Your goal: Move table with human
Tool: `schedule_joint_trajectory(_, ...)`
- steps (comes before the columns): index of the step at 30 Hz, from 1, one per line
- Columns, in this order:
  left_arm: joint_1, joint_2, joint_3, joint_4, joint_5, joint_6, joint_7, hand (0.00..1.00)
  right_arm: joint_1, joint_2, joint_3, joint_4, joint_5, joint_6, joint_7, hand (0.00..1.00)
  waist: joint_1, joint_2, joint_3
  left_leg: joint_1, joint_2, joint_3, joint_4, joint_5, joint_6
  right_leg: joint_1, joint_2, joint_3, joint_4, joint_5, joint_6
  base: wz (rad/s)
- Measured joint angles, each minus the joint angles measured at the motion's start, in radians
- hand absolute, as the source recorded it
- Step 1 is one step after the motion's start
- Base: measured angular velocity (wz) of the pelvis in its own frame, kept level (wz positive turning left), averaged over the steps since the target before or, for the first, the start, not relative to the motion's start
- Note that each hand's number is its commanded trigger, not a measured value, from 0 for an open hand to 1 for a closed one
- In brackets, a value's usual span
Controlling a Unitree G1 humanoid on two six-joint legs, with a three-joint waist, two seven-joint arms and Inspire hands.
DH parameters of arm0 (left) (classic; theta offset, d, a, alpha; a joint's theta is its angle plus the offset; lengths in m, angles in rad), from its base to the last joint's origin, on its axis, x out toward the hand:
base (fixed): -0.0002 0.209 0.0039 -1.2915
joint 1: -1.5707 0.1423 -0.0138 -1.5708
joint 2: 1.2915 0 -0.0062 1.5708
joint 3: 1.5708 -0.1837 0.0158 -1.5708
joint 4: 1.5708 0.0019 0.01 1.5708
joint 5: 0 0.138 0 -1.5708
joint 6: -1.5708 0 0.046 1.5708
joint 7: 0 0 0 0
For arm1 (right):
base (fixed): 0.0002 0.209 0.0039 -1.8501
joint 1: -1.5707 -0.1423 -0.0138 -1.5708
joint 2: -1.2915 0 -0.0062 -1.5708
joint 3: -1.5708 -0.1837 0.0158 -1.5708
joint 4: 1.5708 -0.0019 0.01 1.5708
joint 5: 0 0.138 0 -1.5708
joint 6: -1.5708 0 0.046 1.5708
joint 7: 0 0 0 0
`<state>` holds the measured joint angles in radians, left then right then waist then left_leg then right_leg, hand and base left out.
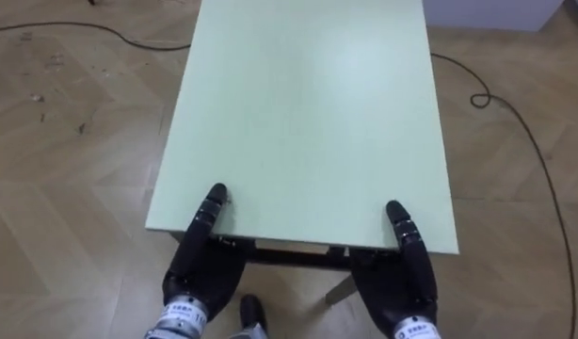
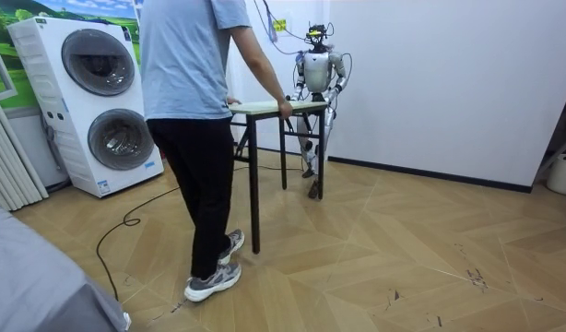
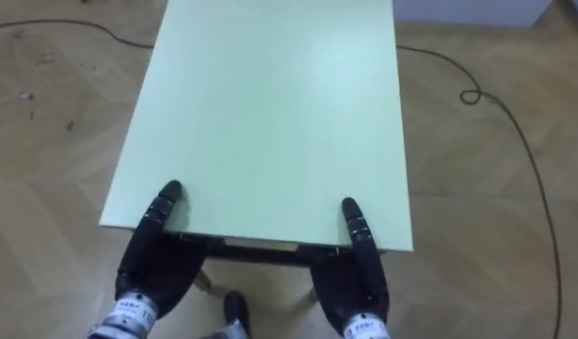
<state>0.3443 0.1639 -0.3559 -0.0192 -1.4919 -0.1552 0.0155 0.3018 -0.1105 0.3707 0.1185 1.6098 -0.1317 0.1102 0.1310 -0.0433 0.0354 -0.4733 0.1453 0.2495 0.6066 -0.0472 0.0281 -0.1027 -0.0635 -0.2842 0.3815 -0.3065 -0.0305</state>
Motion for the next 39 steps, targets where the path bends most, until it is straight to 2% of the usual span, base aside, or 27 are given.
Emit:
schedule_joint_trajectory(1, 0.011, -0.002, 0.001, 0.000, -0.001, -0.005, -0.005, 1.00, -0.005, -0.002, 0.005, 0.002, -0.003, 0.001, 0.000, 1.00, 0.002, 0.006, 0.0004, 0.007, 0.009, -0.016, 0.075, -0.050, -0.004, 0.000, -0.002, -0.020, -0.002, 0.009, 0.000, -0.67)
schedule_joint_trajectory(2, 0.021, -0.009, 0.005, 0.000, -0.006, -0.007, -0.007, 1.00, -0.008, -0.007, 0.013, 0.003, -0.009, -0.001, -0.001, 1.00, 0.000, 0.017, 0.0001, 0.033, 0.028, -0.048, 0.203, -0.126, -0.009, 0.000, -0.003, -0.054, -0.001, 0.024, 0.007, -0.25)
schedule_joint_trajectory(3, 0.022, -0.018, 0.012, 0.000, -0.005, -0.002, -0.006, 1.00, -0.008, -0.013, 0.018, -0.001, -0.010, -0.014, -0.001, 1.00, -0.012, 0.027, 0.0002, 0.080, 0.041, -0.075, 0.292, -0.184, -0.023, -0.006, 0.000, -0.086, 0.005, 0.029, 0.004, 0.00)
schedule_joint_trajectory(4, 0.022, -0.022, 0.014, 0.000, -0.005, 0.001, -0.006, 1.00, -0.008, -0.014, 0.019, -0.002, -0.011, -0.019, -0.001, 1.00, -0.023, 0.030, -0.0014, 0.107, 0.048, -0.085, 0.319, -0.201, -0.026, -0.011, 0.002, -0.097, 0.012, 0.028, 0.002, 0.29)
schedule_joint_trajectory(5, 0.021, -0.030, 0.019, 0.000, 0.002, 0.007, -0.006, 1.00, -0.009, -0.017, 0.018, -0.006, -0.014, -0.029, 0.000, 1.00, -0.041, 0.043, -0.0020, 0.173, 0.075, -0.094, 0.355, -0.221, -0.037, -0.025, 0.002, -0.127, 0.032, 0.025, -0.003, 0.30)
schedule_joint_trajectory(6, 0.020, -0.049, 0.006, -0.004, 0.004, 0.012, -0.006, 1.00, -0.012, -0.021, 0.008, -0.008, -0.013, -0.037, 0.000, 1.00, -0.049, 0.065, -0.0021, 0.254, 0.103, -0.101, 0.336, -0.219, -0.053, -0.045, 0.001, -0.143, 0.068, 0.024, -0.005, 0.29)
schedule_joint_trajectory(7, 0.015, -0.059, 0.005, -0.002, 0.005, 0.016, 0.000, 1.00, -0.017, -0.026, 0.003, -0.006, -0.010, -0.042, -0.001, 1.00, -0.051, 0.076, 0.0018, 0.279, 0.101, -0.109, 0.289, -0.237, -0.076, -0.055, -0.003, -0.143, 0.098, 0.023, -0.004, 0.43)
schedule_joint_trajectory(8, 0.001, -0.065, 0.000, 0.006, 0.013, 0.021, 0.022, 1.00, -0.018, -0.037, 0.000, -0.006, -0.009, -0.055, -0.006, 1.00, -0.072, 0.076, 0.0026, 0.312, 0.056, -0.113, 0.194, -0.247, -0.081, -0.095, -0.020, -0.108, 0.155, 0.032, -0.024, 0.48)
schedule_joint_trajectory(9, 0.001, -0.055, 0.000, 0.013, 0.009, 0.024, 0.026, 1.00, -0.014, -0.040, 0.015, -0.007, -0.013, -0.064, -0.006, 1.00, -0.086, 0.082, -0.0086, 0.342, 0.033, -0.131, 0.091, -0.244, -0.081, -0.147, 0.028, -0.034, 0.112, 0.036, -0.064, 0.34)
schedule_joint_trajectory(10, 0.005, -0.048, 0.006, 0.008, 0.009, 0.020, 0.023, 1.00, -0.016, -0.035, 0.029, -0.009, -0.013, -0.069, -0.006, 1.00, -0.083, 0.074, -0.0193, 0.349, 0.024, -0.145, 0.037, -0.244, -0.094, -0.165, 0.065, -0.010, 0.039, 0.058, -0.079, 0.10)
schedule_joint_trajectory(11, 0.002, -0.059, 0.022, -0.001, 0.012, 0.016, 0.005, 1.00, -0.027, -0.031, 0.042, -0.028, -0.016, -0.083, -0.006, 1.00, -0.083, 0.075, -0.0160, 0.351, 0.023, -0.155, 0.029, -0.265, -0.137, -0.192, 0.083, -0.016, -0.016, 0.150, -0.087, 0.06)
schedule_joint_trajectory(12, 0.001, -0.074, 0.028, 0.007, 0.015, 0.025, 0.005, 1.00, -0.027, -0.046, 0.040, -0.034, -0.018, -0.090, -0.006, 1.00, -0.083, 0.125, -0.0163, 0.382, 0.068, -0.172, 0.065, -0.285, -0.142, -0.190, 0.107, -0.035, 0.002, 0.147, -0.094, 0.14)
schedule_joint_trajectory(13, 0.001, -0.076, 0.027, 0.010, 0.013, 0.033, 0.005, 1.00, -0.029, -0.048, 0.036, -0.031, -0.018, -0.092, -0.006, 1.00, -0.083, 0.138, -0.0135, 0.410, 0.073, -0.177, 0.046, -0.289, -0.146, -0.190, 0.114, -0.046, 0.017, 0.143, -0.099, 0.19)
schedule_joint_trajectory(14, 0.000, -0.077, 0.025, 0.012, 0.012, 0.041, 0.005, 1.00, -0.028, -0.055, 0.037, -0.030, -0.013, -0.096, -0.006, 1.00, -0.089, 0.144, -0.0099, 0.461, 0.071, -0.205, -0.029, -0.299, -0.146, -0.196, 0.117, -0.050, 0.037, 0.141, -0.102, 0.40)
schedule_joint_trajectory(15, 0.000, -0.072, 0.020, 0.011, 0.014, 0.034, 0.005, 1.00, -0.026, -0.056, 0.036, -0.031, -0.009, -0.094, -0.006, 1.00, -0.114, 0.135, -0.0063, 0.495, 0.065, -0.211, -0.115, -0.307, -0.147, -0.202, 0.112, -0.049, 0.039, 0.142, -0.101, 0.49)
schedule_joint_trajectory(16, 0.000, -0.070, 0.016, 0.011, 0.014, 0.031, 0.005, 1.00, -0.025, -0.056, 0.034, -0.031, -0.009, -0.092, -0.006, 1.00, -0.122, 0.132, -0.0055, 0.511, 0.063, -0.208, -0.150, -0.311, -0.148, -0.207, 0.109, -0.051, 0.043, 0.143, -0.100, 0.45)
schedule_joint_trajectory(19, -0.010, -0.070, -0.005, 0.013, 0.012, 0.002, 0.012, 1.00, -0.032, -0.058, 0.029, -0.032, -0.010, -0.085, -0.006, 1.00, -0.125, 0.132, -0.0055, 0.536, 0.056, -0.200, -0.256, -0.349, -0.150, -0.236, 0.099, -0.060, 0.050, 0.152, -0.086, 0.04)
schedule_joint_trajectory(22, -0.047, -0.070, -0.012, 0.035, 0.012, 0.000, 0.015, 1.00, -0.036, -0.053, 0.014, -0.032, -0.009, -0.081, -0.006, 1.00, -0.127, 0.131, -0.0057, 0.523, 0.029, -0.198, -0.321, -0.364, -0.138, -0.278, 0.070, -0.062, 0.049, 0.193, -0.072, 0.11)
schedule_joint_trajectory(24, -0.060, -0.075, -0.015, 0.059, 0.010, -0.001, 0.015, 1.00, -0.036, -0.049, -0.003, -0.019, -0.013, -0.066, -0.006, 1.00, -0.122, 0.123, -0.0047, 0.514, -0.022, -0.195, -0.335, -0.350, -0.089, -0.299, 0.033, -0.037, 0.046, 0.230, -0.055, -0.09)
schedule_joint_trajectory(26, -0.060, -0.079, -0.016, 0.074, 0.010, -0.001, 0.016, 1.00, -0.035, -0.044, -0.010, -0.005, -0.016, -0.056, -0.006, 1.00, -0.125, 0.118, -0.0051, 0.511, -0.046, -0.190, -0.335, -0.336, -0.065, -0.296, 0.013, -0.023, 0.026, 0.264, -0.042, -0.09)
schedule_joint_trajectory(29, -0.060, -0.073, -0.015, 0.094, -0.003, 0.000, 0.016, 1.00, -0.034, -0.016, -0.022, 0.031, -0.041, -0.039, 0.002, 1.00, -0.132, 0.099, -0.0048, 0.498, -0.083, -0.169, -0.331, -0.319, -0.036, -0.285, -0.015, -0.016, -0.023, 0.323, -0.034, -0.05)
schedule_joint_trajectory(32, -0.060, -0.071, -0.018, 0.109, -0.003, 0.001, 0.015, 1.00, -0.024, -0.016, -0.025, 0.036, -0.042, -0.030, 0.002, 1.00, -0.134, 0.081, -0.0042, 0.487, -0.123, -0.170, -0.315, -0.302, -0.012, -0.270, -0.038, 0.002, -0.060, 0.371, -0.020, 0.03)
schedule_joint_trajectory(34, -0.057, -0.075, -0.018, 0.114, -0.003, 0.003, 0.016, 1.00, -0.022, -0.016, -0.034, 0.040, -0.043, -0.019, 0.001, 1.00, -0.151, 0.071, -0.0022, 0.476, -0.152, -0.170, -0.297, -0.296, 0.000, -0.263, -0.056, 0.013, -0.076, 0.396, -0.008, 0.15)
schedule_joint_trajectory(35, -0.057, -0.073, -0.020, 0.116, -0.009, 0.004, 0.016, 1.00, -0.021, -0.017, -0.035, 0.040, -0.043, -0.019, -0.004, 1.00, -0.162, 0.061, -0.0028, 0.465, -0.169, -0.168, -0.286, -0.288, 0.013, -0.264, -0.075, 0.016, -0.082, 0.412, -0.001, 0.12)
schedule_joint_trajectory(37, -0.058, -0.075, -0.020, 0.118, -0.009, 0.004, 0.020, 1.00, -0.022, -0.017, -0.036, 0.036, -0.045, -0.019, -0.014, 1.00, -0.165, 0.051, -0.0052, 0.444, -0.191, -0.156, -0.270, -0.279, 0.030, -0.263, -0.088, 0.036, -0.122, 0.460, 0.011, -0.03)
schedule_joint_trajectory(38, -0.061, -0.075, -0.019, 0.117, -0.011, 0.004, 0.021, 1.00, -0.027, -0.023, -0.043, 0.031, -0.045, -0.018, -0.023, 1.00, -0.162, 0.047, -0.0058, 0.428, -0.198, -0.142, -0.265, -0.271, 0.045, -0.263, -0.095, 0.058, -0.158, 0.504, 0.028, -0.12)
schedule_joint_trajectory(39, -0.066, -0.076, -0.020, 0.118, -0.010, 0.004, 0.028, 1.00, -0.030, -0.034, -0.040, 0.030, -0.044, -0.019, -0.029, 1.00, -0.163, 0.049, -0.0048, 0.414, -0.192, -0.110, -0.260, -0.264, 0.055, -0.268, -0.095, 0.096, -0.147, 0.525, 0.059, 0.00)
